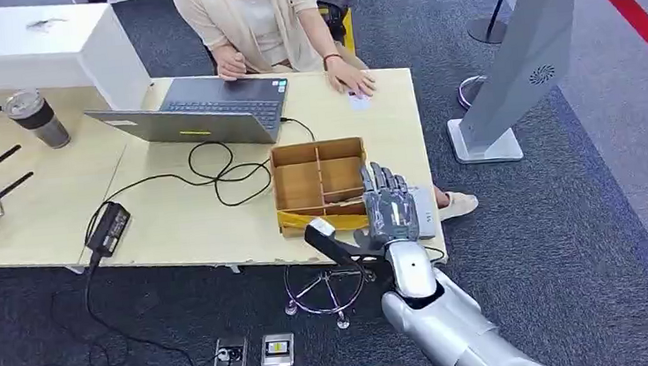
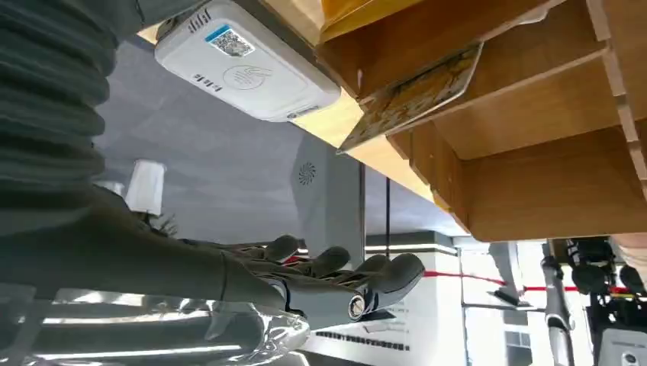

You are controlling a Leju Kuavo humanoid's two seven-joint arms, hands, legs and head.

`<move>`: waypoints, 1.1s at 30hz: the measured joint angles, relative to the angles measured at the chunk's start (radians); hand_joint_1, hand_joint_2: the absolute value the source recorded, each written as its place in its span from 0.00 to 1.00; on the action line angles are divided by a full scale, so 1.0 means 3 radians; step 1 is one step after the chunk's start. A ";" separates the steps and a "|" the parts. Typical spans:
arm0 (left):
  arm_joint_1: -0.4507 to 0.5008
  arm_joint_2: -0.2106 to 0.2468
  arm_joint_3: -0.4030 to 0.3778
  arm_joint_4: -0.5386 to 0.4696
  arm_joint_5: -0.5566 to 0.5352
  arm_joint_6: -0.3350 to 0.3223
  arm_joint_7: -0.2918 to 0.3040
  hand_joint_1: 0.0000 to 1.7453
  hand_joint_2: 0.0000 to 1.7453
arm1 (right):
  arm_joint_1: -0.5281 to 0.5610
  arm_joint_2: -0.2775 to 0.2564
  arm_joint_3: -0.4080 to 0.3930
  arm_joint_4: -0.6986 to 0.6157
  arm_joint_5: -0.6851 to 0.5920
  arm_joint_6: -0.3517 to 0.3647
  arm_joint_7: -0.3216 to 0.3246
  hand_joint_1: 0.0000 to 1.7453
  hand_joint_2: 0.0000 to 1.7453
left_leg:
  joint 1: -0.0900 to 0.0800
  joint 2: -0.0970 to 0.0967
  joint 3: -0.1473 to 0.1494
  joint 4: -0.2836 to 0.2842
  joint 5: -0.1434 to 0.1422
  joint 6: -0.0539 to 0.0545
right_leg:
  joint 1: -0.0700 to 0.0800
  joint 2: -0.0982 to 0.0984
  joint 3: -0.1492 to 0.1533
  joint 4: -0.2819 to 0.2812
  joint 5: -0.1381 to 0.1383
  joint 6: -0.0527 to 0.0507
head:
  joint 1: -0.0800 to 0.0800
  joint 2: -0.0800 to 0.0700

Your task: Pass the card to the sensor for recognition and then transmit it.

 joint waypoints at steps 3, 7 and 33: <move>0.0000 0.0013 0.0000 0.0000 -0.0014 -0.0022 -0.0018 0.00 0.00 | -0.0011 0.0000 -0.0016 0.0035 0.0014 0.0003 0.0005 0.00 1.00 | 0.0000 0.0000 0.0000 0.0000 0.0000 0.0000 | 0.0000 0.0000 0.0000 0.0000 0.0000 0.0000 | 0.0000 0.0000; 0.0001 0.0028 0.0000 0.0000 -0.0031 -0.0044 -0.0039 0.00 0.00 | -0.0023 0.0000 -0.0062 0.0083 0.0028 0.0001 0.0009 0.00 1.00 | 0.0000 0.0000 0.0000 0.0000 0.0000 0.0000 | 0.0000 0.0000 0.0000 0.0000 0.0000 0.0000 | 0.0001 0.0000; 0.0000 0.0083 -0.0001 0.0000 -0.0089 -0.0092 -0.0097 0.00 0.00 | -0.0034 0.0095 -0.0119 0.0178 0.0089 0.0001 -0.0038 0.00 1.00 | 0.0000 0.0000 0.0000 0.0000 0.0000 0.0000 | 0.0000 0.0000 0.0000 0.0000 0.0000 0.0000 | 0.0000 0.0000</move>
